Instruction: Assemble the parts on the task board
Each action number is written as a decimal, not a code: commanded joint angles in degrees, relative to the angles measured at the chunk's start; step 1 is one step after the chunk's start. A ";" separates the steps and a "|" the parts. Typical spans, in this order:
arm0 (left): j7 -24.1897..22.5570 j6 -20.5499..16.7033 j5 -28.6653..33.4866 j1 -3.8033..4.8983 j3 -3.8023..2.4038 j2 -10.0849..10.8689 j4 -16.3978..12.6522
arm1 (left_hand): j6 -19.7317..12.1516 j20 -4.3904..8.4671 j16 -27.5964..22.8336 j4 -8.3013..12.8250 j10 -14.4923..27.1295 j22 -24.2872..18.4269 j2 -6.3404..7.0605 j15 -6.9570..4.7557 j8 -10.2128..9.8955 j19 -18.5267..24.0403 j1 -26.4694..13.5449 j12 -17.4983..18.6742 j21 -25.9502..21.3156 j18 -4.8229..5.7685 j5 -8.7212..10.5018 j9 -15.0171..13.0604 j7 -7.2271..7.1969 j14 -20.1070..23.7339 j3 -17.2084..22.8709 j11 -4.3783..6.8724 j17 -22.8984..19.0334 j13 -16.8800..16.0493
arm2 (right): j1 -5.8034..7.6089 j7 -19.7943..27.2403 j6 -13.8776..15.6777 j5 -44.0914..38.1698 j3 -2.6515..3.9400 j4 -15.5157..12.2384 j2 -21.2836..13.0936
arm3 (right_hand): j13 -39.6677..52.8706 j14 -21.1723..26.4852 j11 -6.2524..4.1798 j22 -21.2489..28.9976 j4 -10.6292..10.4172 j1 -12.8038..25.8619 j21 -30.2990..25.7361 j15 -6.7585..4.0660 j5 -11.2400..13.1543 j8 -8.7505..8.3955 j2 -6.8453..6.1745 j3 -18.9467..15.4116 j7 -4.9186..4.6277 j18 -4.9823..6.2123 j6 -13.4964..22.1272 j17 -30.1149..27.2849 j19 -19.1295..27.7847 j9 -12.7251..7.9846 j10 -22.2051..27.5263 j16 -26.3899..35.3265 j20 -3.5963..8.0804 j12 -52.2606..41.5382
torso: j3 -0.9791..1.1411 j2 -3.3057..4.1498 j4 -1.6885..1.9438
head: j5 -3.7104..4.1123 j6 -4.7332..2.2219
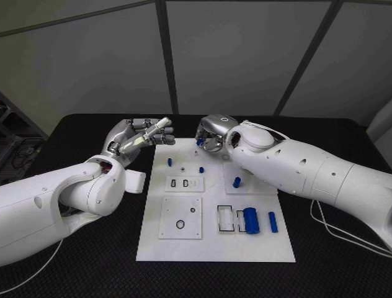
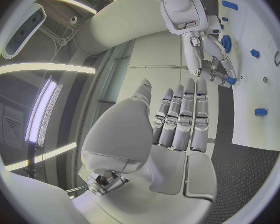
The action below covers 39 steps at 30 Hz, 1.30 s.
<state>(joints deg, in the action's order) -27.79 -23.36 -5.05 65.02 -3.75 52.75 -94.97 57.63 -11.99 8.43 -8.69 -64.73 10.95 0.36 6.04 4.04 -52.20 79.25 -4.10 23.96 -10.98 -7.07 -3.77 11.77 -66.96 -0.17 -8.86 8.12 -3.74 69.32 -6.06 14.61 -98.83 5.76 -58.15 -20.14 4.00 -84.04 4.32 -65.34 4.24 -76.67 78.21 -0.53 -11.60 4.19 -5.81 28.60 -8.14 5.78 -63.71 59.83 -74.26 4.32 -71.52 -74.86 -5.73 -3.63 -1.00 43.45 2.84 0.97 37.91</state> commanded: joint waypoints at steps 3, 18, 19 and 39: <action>0.17 0.85 -0.21 0.12 -0.06 -0.11 0.00 | -0.12 -0.26 -0.23 -0.13 0.28 -0.09 0.07 -0.03 -0.31 0.08 -0.70 0.33 0.14 0.59 0.27 0.06 0.33 0.30 -0.35 0.04 0.07 0.06 | 0.00 -0.18 -1.47 -0.49 -0.03 0.44 0.31 | -0.23 -1.09 0.21 0.42 -0.22 0.36 -0.12 0.35 0.44 -0.60 -0.73 0.26 -0.16 -0.49 1.02 -0.42 0.72 -0.26 1.38 0.14 -0.23 0.25 | 0.01 0.01 -0.04 | -0.07 -0.02; 0.48 0.98 -0.21 0.15 -0.06 0.04 0.05 | -0.17 -0.28 -0.29 -0.15 0.34 -0.10 0.07 -0.01 -0.34 0.11 -0.78 0.36 0.13 0.59 0.29 0.07 0.36 0.29 -0.42 0.02 0.09 0.06 | -0.01 -0.25 1.08 -0.50 -0.04 -1.05 -0.75 | -0.39 0.98 2.56 9.38 -0.34 0.80 -5.29 2.24 3.26 -0.67 -3.36 -2.36 -0.53 1.31 13.17 -8.75 7.05 -0.64 14.39 5.06 -2.05 -0.23 | 0.05 0.03 -0.15 | -0.13 -0.07; 0.52 0.99 -0.21 0.15 -0.06 0.08 0.07 | -0.25 -0.29 -0.35 -0.15 0.42 -0.11 0.07 0.01 -0.38 0.13 -0.86 0.40 0.13 0.59 0.31 0.07 0.40 0.28 -0.49 -0.02 0.11 0.07 | -0.01 -0.27 1.50 -0.50 -0.04 -1.59 -1.12 | -0.37 0.98 2.57 9.40 -0.33 0.73 -5.31 2.25 3.25 -0.64 -3.32 -2.46 -0.53 1.31 13.16 -8.83 7.04 -0.61 14.44 5.10 -2.06 -0.28 | 0.07 0.03 -0.18 | -0.16 -0.06; 1.15 1.44 -0.21 0.15 -0.04 0.84 0.42 | -0.29 -0.46 -1.06 0.39 0.63 -0.23 -0.37 0.18 -0.29 0.68 -0.37 0.35 0.00 0.64 0.22 0.01 0.43 0.64 -0.40 -0.08 0.20 0.02 | -0.02 -2.62 4.50 16.91 0.19 -19.39 -22.27 | 2.86 -0.97 -0.87 3.30 -4.21 4.90 -1.96 -0.32 -2.31 1.39 -5.76 -6.52 -0.23 0.07 5.18 -2.65 1.99 -0.08 -3.84 0.95 -0.06 -9.45 | 0.35 -0.22 -1.69 | 0.19 -1.32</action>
<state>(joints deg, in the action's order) -26.65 -22.90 -5.04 65.07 -3.74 53.62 -94.63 57.42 -12.41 7.66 -8.69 -64.26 10.78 0.36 6.24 3.80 -51.78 78.78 -3.89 23.95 -10.98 -7.07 -3.78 11.98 -66.77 -0.49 -9.00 8.22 -3.75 69.19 -7.18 20.22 -87.95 5.88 -76.95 -42.01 6.34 -83.97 3.72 -61.65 0.31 -72.28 76.04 -0.51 -13.55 5.61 -11.24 22.82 -8.75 6.70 -58.68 56.79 -71.70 4.35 -74.11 -73.65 -5.79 -12.35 -0.74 43.28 1.47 1.00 36.68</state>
